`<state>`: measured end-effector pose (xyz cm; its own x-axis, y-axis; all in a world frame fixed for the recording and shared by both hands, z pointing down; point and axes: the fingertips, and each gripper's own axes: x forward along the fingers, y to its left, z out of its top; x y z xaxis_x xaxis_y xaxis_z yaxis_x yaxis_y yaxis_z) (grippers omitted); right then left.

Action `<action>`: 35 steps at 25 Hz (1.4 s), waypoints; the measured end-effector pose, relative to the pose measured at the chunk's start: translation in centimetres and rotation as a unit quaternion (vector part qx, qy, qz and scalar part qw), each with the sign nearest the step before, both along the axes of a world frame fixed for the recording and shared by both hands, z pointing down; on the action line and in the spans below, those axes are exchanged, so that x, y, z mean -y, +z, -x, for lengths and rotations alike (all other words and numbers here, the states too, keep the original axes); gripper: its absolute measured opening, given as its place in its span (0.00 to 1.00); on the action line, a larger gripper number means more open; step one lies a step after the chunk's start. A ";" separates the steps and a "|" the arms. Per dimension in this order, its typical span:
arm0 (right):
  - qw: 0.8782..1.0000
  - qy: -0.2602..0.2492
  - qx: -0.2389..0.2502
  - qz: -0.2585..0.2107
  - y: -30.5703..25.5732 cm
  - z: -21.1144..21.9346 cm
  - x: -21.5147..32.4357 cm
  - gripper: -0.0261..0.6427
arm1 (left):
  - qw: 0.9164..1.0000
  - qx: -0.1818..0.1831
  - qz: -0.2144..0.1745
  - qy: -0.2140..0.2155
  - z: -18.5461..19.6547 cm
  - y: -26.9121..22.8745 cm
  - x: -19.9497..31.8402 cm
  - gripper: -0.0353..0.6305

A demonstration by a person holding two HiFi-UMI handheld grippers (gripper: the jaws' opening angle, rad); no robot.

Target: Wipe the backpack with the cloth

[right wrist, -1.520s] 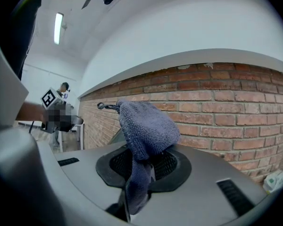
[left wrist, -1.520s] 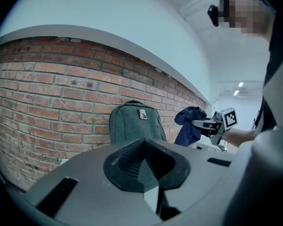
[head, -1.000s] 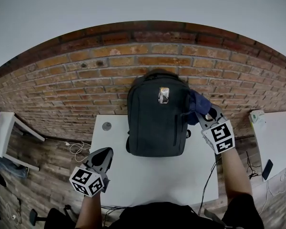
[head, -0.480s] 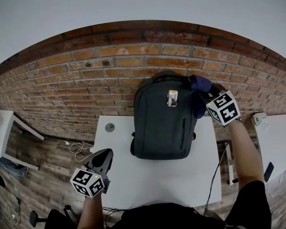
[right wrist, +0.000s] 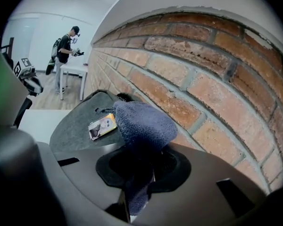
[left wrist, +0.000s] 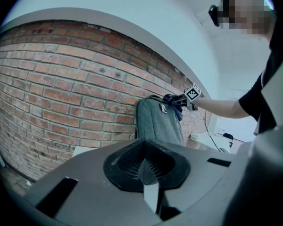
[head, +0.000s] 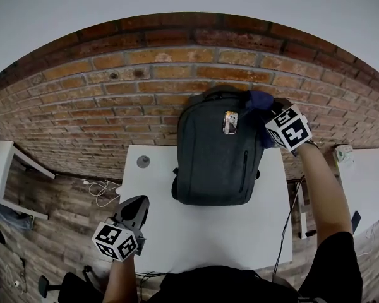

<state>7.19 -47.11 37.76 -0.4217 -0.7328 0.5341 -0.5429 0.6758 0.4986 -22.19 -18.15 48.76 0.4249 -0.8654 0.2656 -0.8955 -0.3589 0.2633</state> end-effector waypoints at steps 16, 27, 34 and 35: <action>0.998 -0.033 -0.028 -0.042 -1.1 7.6 0.8 0.14 | 0.998 0.003 0.005 -0.059 5.1 0.1 -5.1 0.05; 0.994 -0.098 -0.030 -0.044 -0.5 17.2 -0.1 0.14 | 0.994 0.018 0.008 -0.109 8.9 -0.4 -8.3 0.05; 0.990 -0.127 -0.046 -0.049 0.2 20.8 -0.7 0.14 | 0.992 0.025 0.008 -0.122 9.8 -0.7 -8.9 0.05; 0.990 -0.126 -0.046 -0.051 0.3 20.8 -0.7 0.14 | 0.992 0.025 0.008 -0.122 9.9 -0.7 -8.9 0.05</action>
